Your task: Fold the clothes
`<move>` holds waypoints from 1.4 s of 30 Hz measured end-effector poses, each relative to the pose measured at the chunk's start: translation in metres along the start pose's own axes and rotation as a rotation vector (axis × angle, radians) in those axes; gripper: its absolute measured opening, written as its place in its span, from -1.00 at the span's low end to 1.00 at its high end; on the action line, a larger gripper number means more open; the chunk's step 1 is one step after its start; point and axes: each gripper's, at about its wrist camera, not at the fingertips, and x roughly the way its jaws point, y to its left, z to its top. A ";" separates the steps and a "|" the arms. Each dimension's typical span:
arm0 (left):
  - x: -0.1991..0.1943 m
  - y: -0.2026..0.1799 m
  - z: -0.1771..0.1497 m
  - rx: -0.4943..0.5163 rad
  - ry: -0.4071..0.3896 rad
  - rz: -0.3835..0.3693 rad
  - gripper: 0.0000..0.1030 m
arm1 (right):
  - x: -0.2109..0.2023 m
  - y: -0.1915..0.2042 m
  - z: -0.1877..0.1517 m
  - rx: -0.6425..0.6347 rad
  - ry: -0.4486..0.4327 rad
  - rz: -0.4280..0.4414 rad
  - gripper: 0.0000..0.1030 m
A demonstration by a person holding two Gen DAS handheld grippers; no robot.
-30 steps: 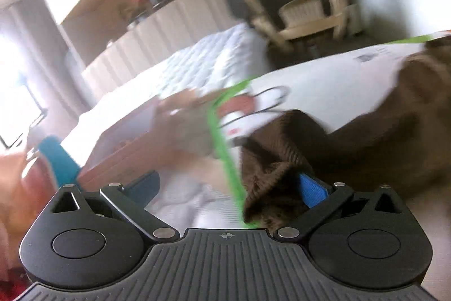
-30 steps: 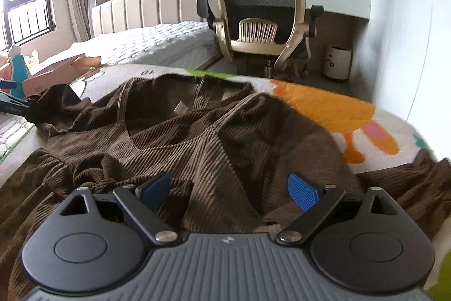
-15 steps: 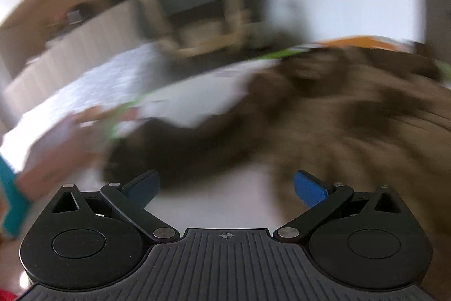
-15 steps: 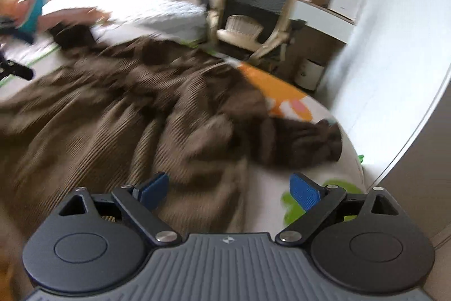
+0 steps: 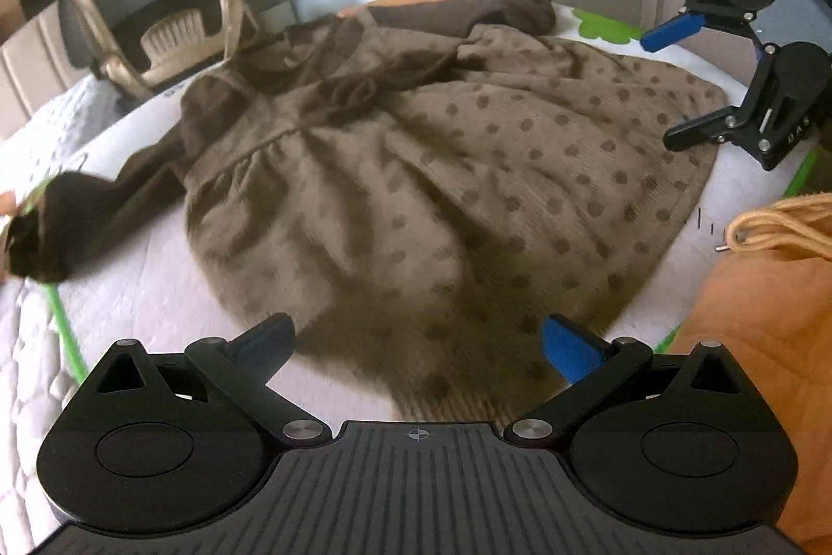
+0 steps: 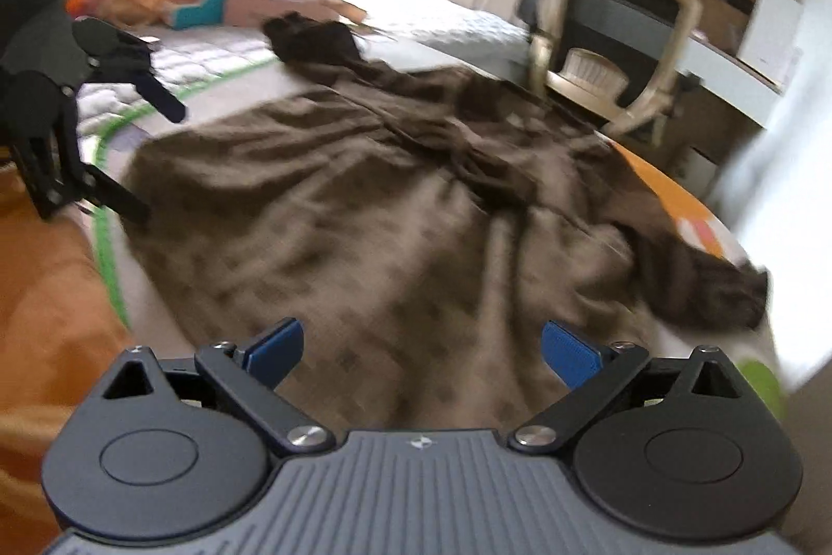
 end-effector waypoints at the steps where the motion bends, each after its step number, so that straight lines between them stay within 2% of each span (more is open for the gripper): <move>1: -0.002 0.002 -0.002 -0.006 0.005 0.004 1.00 | 0.003 0.004 0.005 -0.001 -0.008 0.029 0.92; 3: -0.005 0.007 -0.005 -0.016 0.013 0.034 1.00 | 0.015 0.014 0.018 0.019 -0.011 0.134 0.92; 5: -0.004 0.014 -0.004 -0.042 0.025 0.095 1.00 | 0.033 0.024 0.032 0.039 0.007 0.259 0.92; 6: -0.003 0.019 -0.003 -0.058 0.030 0.127 1.00 | 0.042 0.030 0.037 0.035 0.023 0.293 0.91; 8: 0.001 0.027 0.002 -0.090 0.045 0.185 1.00 | 0.058 0.045 0.045 0.000 0.052 0.328 0.83; 10: 0.006 0.031 0.005 -0.111 0.053 0.228 1.00 | 0.067 0.058 0.051 -0.038 0.067 0.355 0.53; 12: 0.010 0.033 0.008 -0.119 0.055 0.246 1.00 | 0.072 0.067 0.055 -0.060 0.076 0.393 0.46; 16: 0.018 0.041 0.010 -0.153 0.064 0.251 1.00 | 0.076 0.085 0.059 -0.116 0.082 0.425 0.46; 21: 0.023 0.051 0.012 -0.223 0.074 0.223 1.00 | 0.080 0.085 0.063 -0.123 0.078 0.403 0.43; 24: 0.020 0.061 0.009 -0.297 0.062 0.170 1.00 | 0.081 0.079 0.062 -0.097 0.072 0.356 -0.24; 26: 0.010 0.069 0.005 -0.343 0.026 0.119 1.00 | 0.082 0.068 0.062 -0.047 0.064 0.347 -0.38; 28: -0.004 0.071 0.000 -0.338 -0.008 0.108 1.00 | 0.083 0.055 0.063 0.006 0.053 0.329 -0.62; 30: -0.016 0.066 -0.005 -0.286 -0.023 0.116 1.00 | 0.082 0.041 0.066 0.057 0.037 0.308 -0.67; 36: -0.018 0.024 -0.005 -0.082 -0.008 0.047 1.00 | 0.070 0.007 0.076 0.202 -0.031 0.298 -0.74; 39: 0.002 0.000 0.003 -0.007 0.009 0.062 1.00 | 0.064 -0.001 0.083 0.216 -0.073 0.280 -0.74; 41: 0.018 -0.007 0.010 -0.003 0.008 0.072 1.00 | 0.058 0.000 0.083 0.181 -0.079 0.257 -0.73; 42: 0.026 -0.007 0.015 -0.007 0.011 0.082 1.00 | 0.054 0.001 0.081 0.155 -0.078 0.246 -0.60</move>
